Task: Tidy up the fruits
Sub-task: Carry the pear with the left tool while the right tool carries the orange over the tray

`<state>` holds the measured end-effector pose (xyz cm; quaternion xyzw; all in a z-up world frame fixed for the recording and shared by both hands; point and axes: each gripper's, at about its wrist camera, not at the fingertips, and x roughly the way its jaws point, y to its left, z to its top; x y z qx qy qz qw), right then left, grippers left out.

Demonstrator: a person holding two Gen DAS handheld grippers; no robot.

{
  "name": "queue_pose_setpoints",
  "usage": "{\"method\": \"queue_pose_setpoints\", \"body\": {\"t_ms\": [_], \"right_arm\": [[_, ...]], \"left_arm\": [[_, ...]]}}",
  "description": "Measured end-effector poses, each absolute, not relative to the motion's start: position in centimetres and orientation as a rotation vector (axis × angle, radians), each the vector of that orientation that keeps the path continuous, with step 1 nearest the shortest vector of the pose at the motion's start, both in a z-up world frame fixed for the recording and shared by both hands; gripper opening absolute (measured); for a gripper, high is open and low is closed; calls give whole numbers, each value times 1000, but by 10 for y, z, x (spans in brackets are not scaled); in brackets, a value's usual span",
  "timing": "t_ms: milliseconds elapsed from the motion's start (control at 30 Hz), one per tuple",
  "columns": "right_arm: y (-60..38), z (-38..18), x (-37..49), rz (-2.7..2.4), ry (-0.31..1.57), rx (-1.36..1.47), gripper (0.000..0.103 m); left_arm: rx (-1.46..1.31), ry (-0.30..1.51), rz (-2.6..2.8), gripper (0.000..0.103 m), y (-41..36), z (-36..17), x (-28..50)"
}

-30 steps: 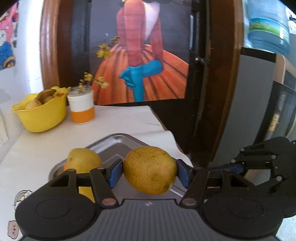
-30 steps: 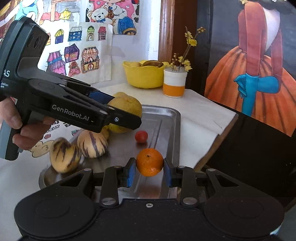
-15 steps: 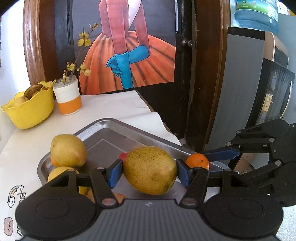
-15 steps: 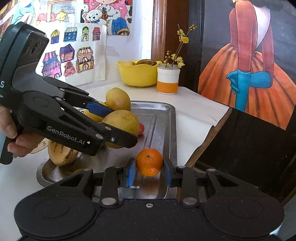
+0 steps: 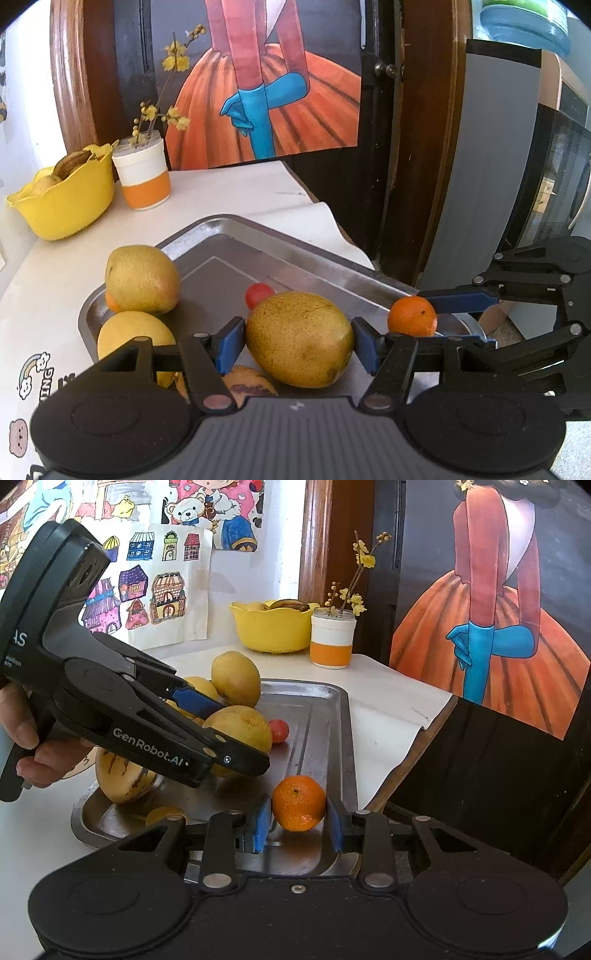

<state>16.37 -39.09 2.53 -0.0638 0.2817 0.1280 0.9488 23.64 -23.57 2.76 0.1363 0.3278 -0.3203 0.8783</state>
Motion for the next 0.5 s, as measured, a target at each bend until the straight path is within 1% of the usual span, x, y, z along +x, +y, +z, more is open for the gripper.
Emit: {"method": "queue_pose_setpoints", "body": {"t_ms": [367,467,500], "right_arm": [[-390,20,160,246,568,-99,34],[-391,19,158,239,563,-89,36],[-391,19,157,237,560,-86,37]], "left_arm": [[281,699,-656,67,-236,25,238],[280,694,-653,67,-236,25,237],[279,686,-651,67,-235,26,236]]}}
